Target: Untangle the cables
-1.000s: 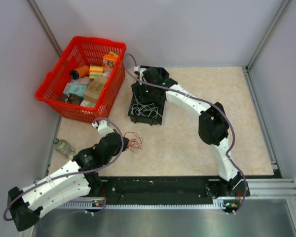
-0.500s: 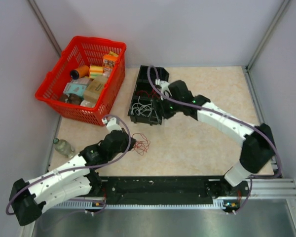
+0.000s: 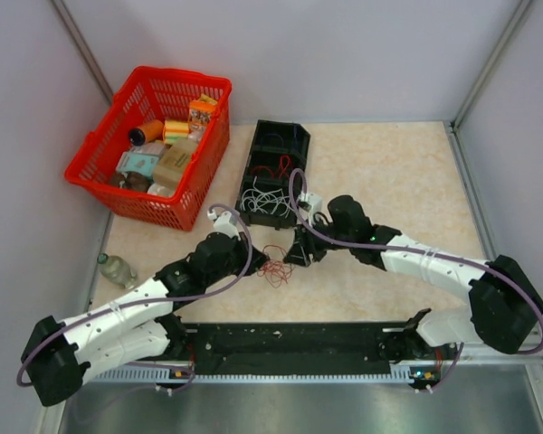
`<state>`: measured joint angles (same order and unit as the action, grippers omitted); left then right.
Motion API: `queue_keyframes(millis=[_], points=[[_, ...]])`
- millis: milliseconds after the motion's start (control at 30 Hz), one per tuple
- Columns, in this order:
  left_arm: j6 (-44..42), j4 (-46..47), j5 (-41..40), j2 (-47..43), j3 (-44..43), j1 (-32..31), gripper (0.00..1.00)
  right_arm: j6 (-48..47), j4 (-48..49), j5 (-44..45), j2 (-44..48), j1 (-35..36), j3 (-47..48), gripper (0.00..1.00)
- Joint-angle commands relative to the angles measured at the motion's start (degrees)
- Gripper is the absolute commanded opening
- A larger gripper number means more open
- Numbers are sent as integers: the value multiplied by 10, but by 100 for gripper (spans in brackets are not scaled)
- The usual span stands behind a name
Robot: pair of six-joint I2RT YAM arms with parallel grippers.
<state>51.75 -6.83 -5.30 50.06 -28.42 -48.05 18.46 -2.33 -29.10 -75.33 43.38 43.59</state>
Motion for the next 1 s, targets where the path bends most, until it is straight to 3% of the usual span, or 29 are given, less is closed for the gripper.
queue_keyframes(millis=[0,67,100,167,233,300,367,400,467,567,600,700,967], points=[[-19,22,37,13,-23,2,0,-39,59,52,2,31,27,50],[-17,21,42,16,-28,2,0,-47,47,61,-2,42,34,49],[-15,21,42,19,-29,2,0,-47,49,62,-3,48,34,43],[-12,23,46,22,-30,2,0,-47,51,70,-8,54,34,28],[-12,25,49,26,-30,2,0,-47,57,75,-6,57,31,19],[-13,25,49,26,-31,2,0,-43,60,95,4,58,24,0],[-16,19,49,21,-31,2,1,-42,51,115,18,58,22,0],[-22,17,49,18,-30,2,8,-43,46,116,25,58,19,0],[-45,24,72,-2,-24,2,27,-46,45,113,41,58,7,0],[-72,18,39,-64,-12,3,64,-55,55,88,65,58,-13,0],[-77,18,31,-83,-8,4,72,-49,58,91,74,58,-18,0],[-89,-6,23,-102,-15,12,75,-18,51,100,89,58,-11,0],[-125,15,42,-60,-20,12,70,81,93,41,137,57,-6,0]])
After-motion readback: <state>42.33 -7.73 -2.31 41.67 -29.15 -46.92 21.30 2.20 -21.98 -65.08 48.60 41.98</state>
